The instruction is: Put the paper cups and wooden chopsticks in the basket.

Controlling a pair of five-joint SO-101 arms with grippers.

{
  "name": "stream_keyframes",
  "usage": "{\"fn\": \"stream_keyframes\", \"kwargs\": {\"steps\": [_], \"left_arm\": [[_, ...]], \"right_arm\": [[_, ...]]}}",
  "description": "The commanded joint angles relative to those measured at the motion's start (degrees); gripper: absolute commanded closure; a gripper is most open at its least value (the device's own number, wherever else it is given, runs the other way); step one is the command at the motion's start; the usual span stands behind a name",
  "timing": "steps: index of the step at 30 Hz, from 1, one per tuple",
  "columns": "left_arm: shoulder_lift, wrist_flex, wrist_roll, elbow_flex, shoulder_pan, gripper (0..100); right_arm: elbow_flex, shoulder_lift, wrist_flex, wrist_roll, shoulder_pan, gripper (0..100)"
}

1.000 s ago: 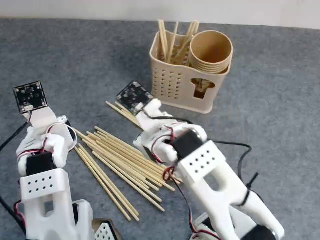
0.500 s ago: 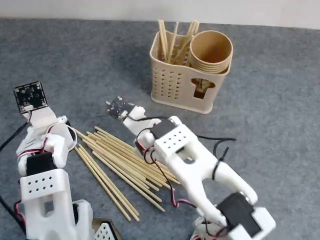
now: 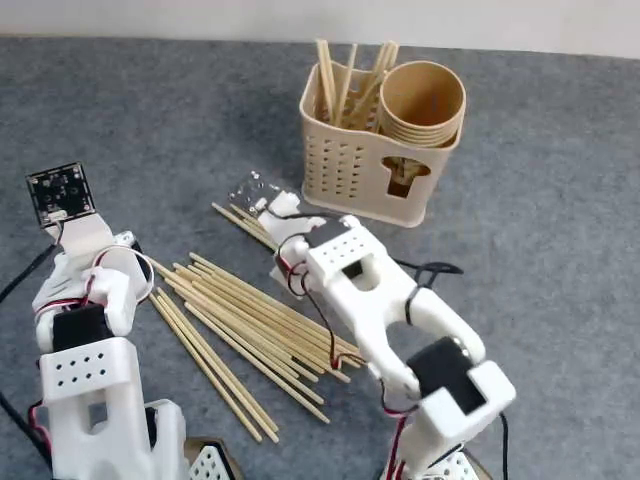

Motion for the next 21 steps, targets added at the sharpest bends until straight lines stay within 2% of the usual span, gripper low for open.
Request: {"fn": "stream_keyframes", "kwargs": {"steps": [1,21], "left_arm": [[-1.19,-0.97,0.18,-0.48,-0.75,97],[-1.19,-0.97,0.18,-0.57,-1.89,97]], "right_arm": [[-5.58,1.89,0.66,0.70,0.92,88.2],[-8.04,3.91,8.92,0.79,0.92,91.9]]}}
